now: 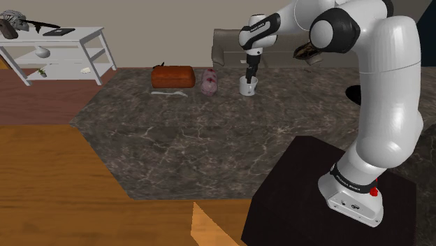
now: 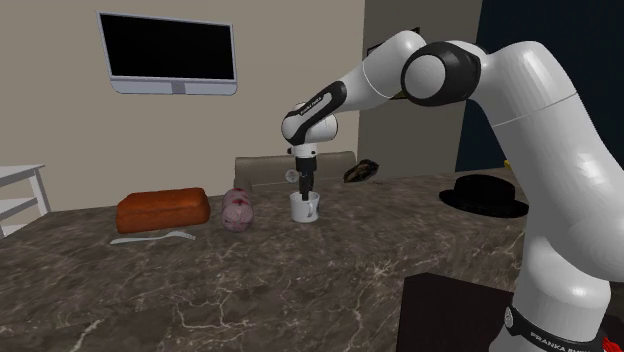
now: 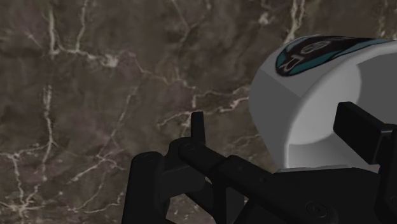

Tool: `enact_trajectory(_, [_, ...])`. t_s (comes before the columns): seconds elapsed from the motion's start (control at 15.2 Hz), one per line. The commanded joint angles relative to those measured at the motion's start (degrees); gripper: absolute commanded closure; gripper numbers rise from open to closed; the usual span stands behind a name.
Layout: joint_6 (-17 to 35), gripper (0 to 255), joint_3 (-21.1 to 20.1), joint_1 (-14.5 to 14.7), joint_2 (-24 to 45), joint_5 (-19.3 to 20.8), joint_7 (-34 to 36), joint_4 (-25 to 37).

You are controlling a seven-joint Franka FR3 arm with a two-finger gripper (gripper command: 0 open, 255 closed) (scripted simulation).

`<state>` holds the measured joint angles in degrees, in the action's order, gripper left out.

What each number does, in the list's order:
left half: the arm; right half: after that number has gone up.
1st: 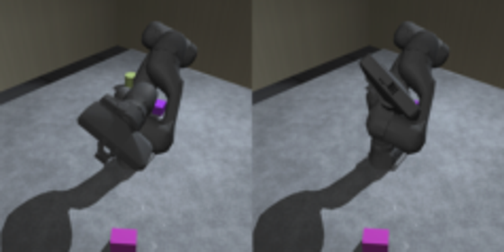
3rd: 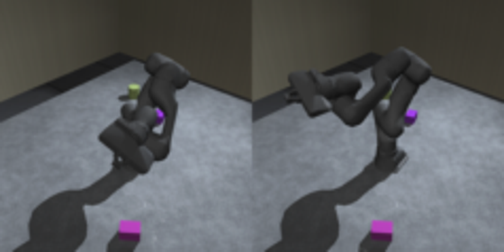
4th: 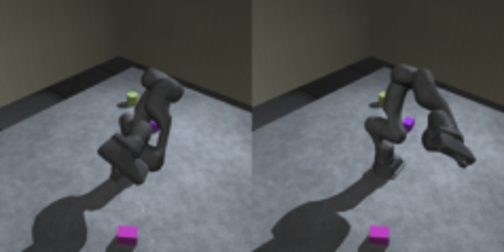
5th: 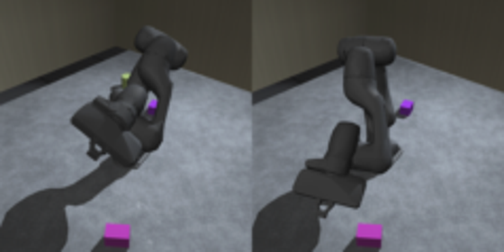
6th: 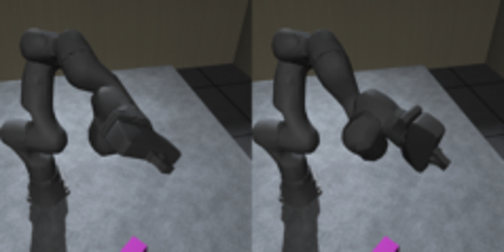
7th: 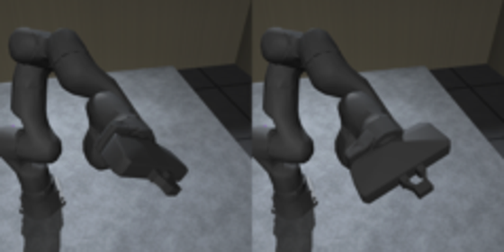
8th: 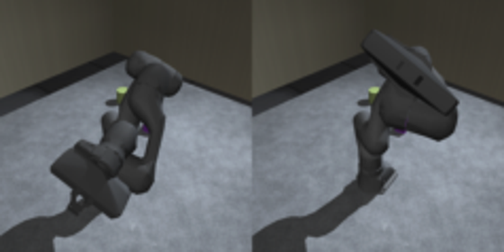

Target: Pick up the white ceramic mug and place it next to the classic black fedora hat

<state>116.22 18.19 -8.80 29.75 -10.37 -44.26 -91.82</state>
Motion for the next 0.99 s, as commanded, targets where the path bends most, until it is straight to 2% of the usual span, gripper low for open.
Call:
enact_trajectory(0.0, [0.0,0,0.0,0.0,0.0,0.0,0.0,0.0])
enact_trajectory(0.07, [0.0,255,0.0,0.0,0.0,0.0,0.0,0.0])
enact_trajectory(0.66, [0.0,255,0.0,0.0,0.0,0.0,0.0,0.0])
enact_trajectory(0.92, [-2.5,255,0.3,0.1,-1.2,0.5,0.3,1.3])
